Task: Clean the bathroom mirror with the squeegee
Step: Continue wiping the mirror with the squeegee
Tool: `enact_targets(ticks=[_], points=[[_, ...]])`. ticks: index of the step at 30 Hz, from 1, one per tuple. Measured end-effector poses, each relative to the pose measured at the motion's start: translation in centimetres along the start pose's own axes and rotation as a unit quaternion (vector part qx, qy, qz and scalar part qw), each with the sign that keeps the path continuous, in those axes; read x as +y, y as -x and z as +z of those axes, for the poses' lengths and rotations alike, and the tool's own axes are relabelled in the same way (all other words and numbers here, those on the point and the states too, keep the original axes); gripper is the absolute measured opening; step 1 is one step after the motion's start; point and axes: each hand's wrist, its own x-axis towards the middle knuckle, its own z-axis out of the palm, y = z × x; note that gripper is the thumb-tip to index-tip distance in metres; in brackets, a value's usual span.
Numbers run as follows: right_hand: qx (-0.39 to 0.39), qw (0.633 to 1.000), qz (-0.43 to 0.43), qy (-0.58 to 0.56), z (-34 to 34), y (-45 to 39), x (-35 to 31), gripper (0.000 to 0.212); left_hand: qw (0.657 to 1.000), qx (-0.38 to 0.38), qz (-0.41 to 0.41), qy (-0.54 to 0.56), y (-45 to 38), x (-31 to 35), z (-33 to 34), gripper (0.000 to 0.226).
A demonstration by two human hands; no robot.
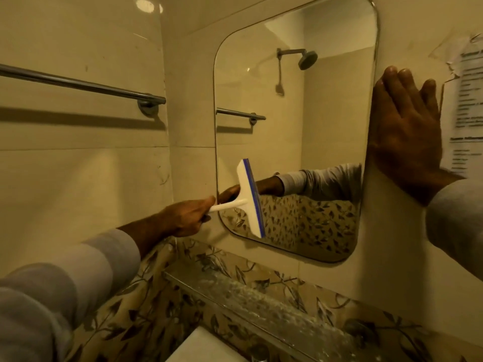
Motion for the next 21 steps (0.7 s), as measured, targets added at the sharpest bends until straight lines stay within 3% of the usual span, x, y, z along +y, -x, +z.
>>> enact_targets(ticks=[6,12,14,17,21], points=[[0.01,1.0,0.006,0.004,0.6,0.0,0.2,0.074,0.997,-0.029,-0.066,0.031,1.7,-3.6,1.3,0.021],[-0.001,1.0,0.017,0.008,0.3,0.0,0.1,0.08,0.959,-0.033,-0.137,0.247,4.0,-0.1,4.5,0.023],[-0.005,1.0,0.017,0.005,-0.1,0.0,-0.1,0.076,0.907,-0.025,-0.181,0.38,4.7,2.7,5.6,0.02],[-0.015,1.0,0.015,0.0,-0.8,0.0,-0.5,0.073,0.766,-0.012,-0.26,0.589,5.5,8.5,7.1,0.02],[-0.022,1.0,0.017,0.002,-1.4,0.1,-0.9,0.066,0.598,-0.029,-0.3,0.743,6.1,16.4,8.5,0.008]])
